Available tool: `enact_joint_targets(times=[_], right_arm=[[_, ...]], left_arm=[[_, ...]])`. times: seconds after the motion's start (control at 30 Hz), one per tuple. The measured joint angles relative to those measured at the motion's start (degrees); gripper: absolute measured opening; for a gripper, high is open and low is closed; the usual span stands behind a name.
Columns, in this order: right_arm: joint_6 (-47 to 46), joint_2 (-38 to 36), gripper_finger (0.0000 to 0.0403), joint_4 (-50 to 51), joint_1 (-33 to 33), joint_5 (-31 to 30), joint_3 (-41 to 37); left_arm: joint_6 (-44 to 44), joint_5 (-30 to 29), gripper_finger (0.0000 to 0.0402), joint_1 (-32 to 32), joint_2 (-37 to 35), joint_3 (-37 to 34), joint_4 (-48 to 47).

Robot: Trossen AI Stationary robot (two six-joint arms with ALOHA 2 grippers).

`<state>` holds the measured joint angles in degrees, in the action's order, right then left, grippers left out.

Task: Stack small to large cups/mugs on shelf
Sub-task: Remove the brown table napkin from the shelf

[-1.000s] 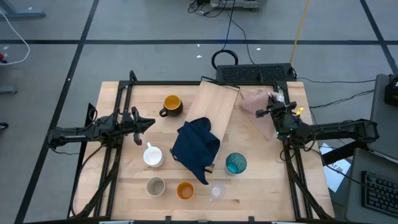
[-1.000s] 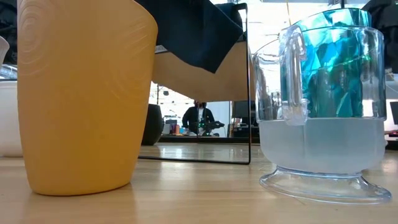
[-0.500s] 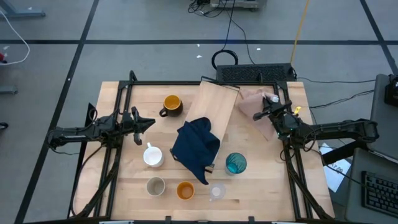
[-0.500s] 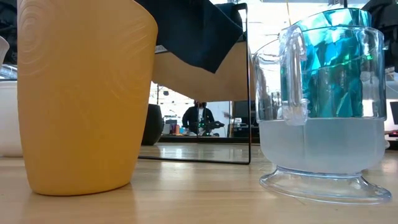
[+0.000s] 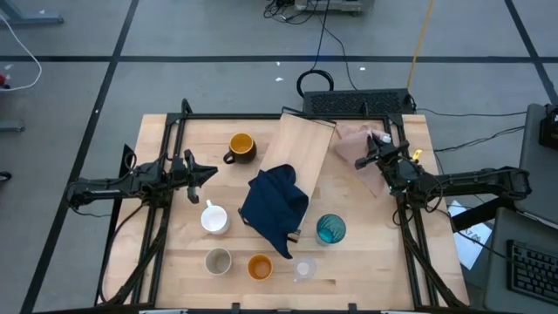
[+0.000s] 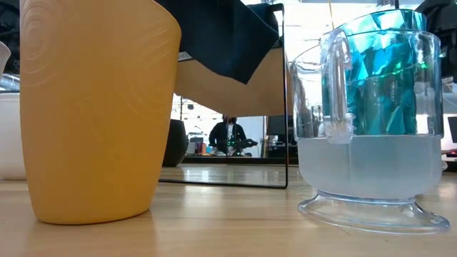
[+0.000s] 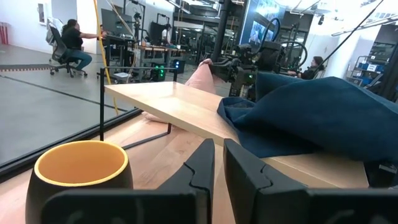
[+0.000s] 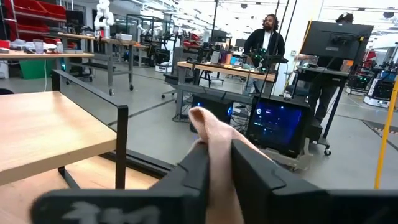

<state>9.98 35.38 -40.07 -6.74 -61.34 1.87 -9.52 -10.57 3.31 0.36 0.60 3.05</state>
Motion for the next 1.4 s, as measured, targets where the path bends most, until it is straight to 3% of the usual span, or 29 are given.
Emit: enact_joint_targets(times=[0.27,0.43,0.8,1.0,1.27,1.4], right_arm=[[3.5,0.0,0.0183,0.1,0.6,0.0,1.9],[11.0,-0.1,0.0225,-0.5,2.5,0.0,5.7],[20.4,-0.1,0.0223,-0.4,7.2,-0.6,14.4],[25.1,-0.1,0.0229,-0.5,9.3,-6.6,16.6],[25.8,-0.1,0.0227,-0.4,12.9,-6.7,18.2],[28.4,-0.2,0.0237,-0.4,13.3,-17.4,18.4]], left_arm=[[0.0,0.0,0.0037,0.0,0.0,0.0,0.0],[0.0,0.0,0.0037,0.0,0.0,0.0,-0.1],[0.0,0.0,0.0037,0.0,0.0,0.0,-0.1],[0.0,0.1,0.0037,0.0,0.0,0.0,-0.1],[0.4,0.1,0.0037,0.0,0.0,0.0,-0.1],[0.1,0.1,0.0037,0.0,0.0,0.0,-0.1]])
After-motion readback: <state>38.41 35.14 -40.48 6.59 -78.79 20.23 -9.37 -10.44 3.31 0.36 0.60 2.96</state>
